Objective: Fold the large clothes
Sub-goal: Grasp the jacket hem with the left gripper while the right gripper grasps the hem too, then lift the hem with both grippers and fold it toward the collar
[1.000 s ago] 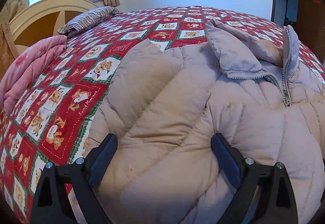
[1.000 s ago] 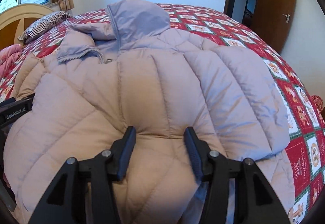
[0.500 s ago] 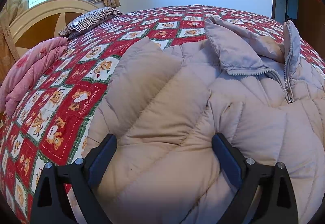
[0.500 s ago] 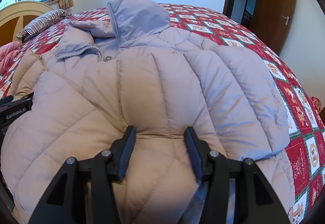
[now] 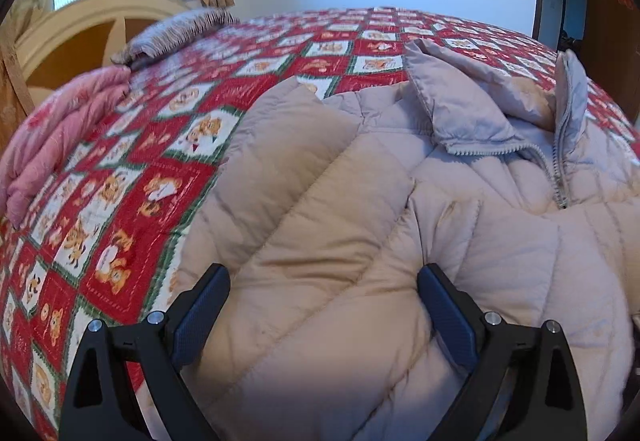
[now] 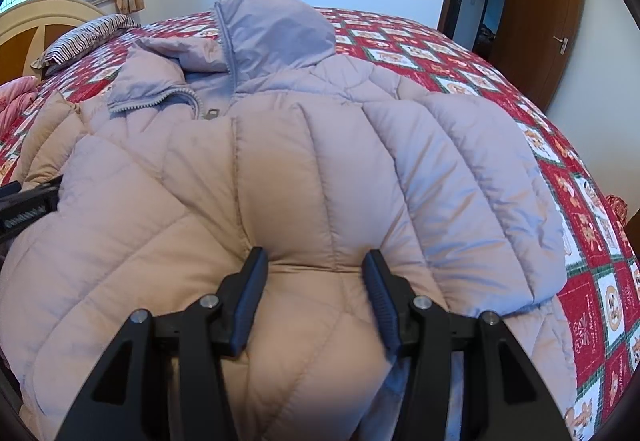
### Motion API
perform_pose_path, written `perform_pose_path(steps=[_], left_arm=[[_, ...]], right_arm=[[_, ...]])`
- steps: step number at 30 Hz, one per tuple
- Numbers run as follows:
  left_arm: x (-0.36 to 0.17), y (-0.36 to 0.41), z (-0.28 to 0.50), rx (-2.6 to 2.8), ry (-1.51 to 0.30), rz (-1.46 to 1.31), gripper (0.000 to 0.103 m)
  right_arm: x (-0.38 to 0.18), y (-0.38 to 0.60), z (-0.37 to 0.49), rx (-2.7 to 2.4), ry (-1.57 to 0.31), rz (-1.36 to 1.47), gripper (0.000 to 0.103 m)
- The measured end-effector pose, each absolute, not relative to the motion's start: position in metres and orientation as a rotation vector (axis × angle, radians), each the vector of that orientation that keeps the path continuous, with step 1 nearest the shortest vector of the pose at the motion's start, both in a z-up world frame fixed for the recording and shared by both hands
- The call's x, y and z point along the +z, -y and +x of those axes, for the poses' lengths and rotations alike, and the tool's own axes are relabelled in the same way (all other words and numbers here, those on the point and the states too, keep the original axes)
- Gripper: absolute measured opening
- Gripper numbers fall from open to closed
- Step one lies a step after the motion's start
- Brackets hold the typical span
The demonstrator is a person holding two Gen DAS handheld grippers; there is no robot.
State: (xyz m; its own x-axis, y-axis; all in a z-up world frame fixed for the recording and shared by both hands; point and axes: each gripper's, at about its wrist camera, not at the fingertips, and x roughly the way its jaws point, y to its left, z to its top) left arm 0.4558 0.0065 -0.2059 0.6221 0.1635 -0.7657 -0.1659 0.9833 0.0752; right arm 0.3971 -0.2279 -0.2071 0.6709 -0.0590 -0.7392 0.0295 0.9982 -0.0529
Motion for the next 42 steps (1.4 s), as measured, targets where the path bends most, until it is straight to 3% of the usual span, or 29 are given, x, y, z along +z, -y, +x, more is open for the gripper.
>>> perform_pose_path(steps=[7, 10, 15, 18, 26, 28, 29, 30, 31, 32, 33, 34, 35, 42], left_arm=[[-0.15, -0.018, 0.486, 0.119, -0.818, -0.008, 0.096], [-0.147, -0.012, 0.528, 0.123, -0.825, 0.03, 0.096], [-0.159, -0.005, 0.596, 0.104, -0.868, 0.058, 0.096], [-0.171, -0.004, 0.626, 0.108, -0.903, 0.058, 0.096], [-0.177, 0.015, 0.649, 0.081, -0.884, 0.138, 0.096], [-0.18, 0.018, 0.65, 0.068, -0.877, 0.143, 0.096], [-0.18, 0.019, 0.651, 0.063, -0.871, 0.145, 0.094], [-0.181, 0.021, 0.65, 0.053, -0.861, 0.149, 0.082], [-0.182, 0.024, 0.65, 0.03, -0.864, 0.153, 0.058], [-0.183, 0.027, 0.65, -0.007, -0.882, 0.153, 0.045], [-0.184, 0.029, 0.65, -0.039, -0.896, 0.146, 0.024], [-0.182, 0.031, 0.648, -0.055, -0.898, 0.139, 0.014], [-0.179, 0.033, 0.644, -0.053, -0.887, 0.144, 0.014], [-0.152, 0.022, 0.618, -0.066, -0.818, 0.111, 0.006]], right_arm=[[-0.172, 0.239, 0.41, 0.055, -0.897, 0.024, 0.07], [-0.142, 0.238, 0.434, 0.058, -0.852, 0.012, 0.085], [-0.097, 0.239, 0.506, 0.029, -0.803, 0.041, 0.088], [-0.084, 0.239, 0.553, -0.008, -0.808, 0.067, 0.099], [-0.108, 0.219, 0.626, -0.045, -0.906, 0.0, 0.099], [-0.114, 0.215, 0.63, -0.037, -0.929, -0.047, 0.094], [-0.117, 0.215, 0.631, -0.027, -0.939, -0.062, 0.083], [-0.119, 0.216, 0.631, -0.01, -0.95, -0.069, 0.072], [-0.122, 0.218, 0.629, 0.008, -0.964, -0.076, 0.066], [-0.124, 0.218, 0.629, 0.014, -0.975, -0.082, 0.051], [-0.126, 0.22, 0.627, 0.018, -0.983, -0.091, 0.031], [-0.128, 0.221, 0.625, 0.023, -0.993, -0.104, 0.021], [-0.129, 0.224, 0.622, 0.025, -1.0, -0.125, 0.014], [-0.125, 0.242, 0.587, 0.052, -0.94, -0.189, 0.01]])
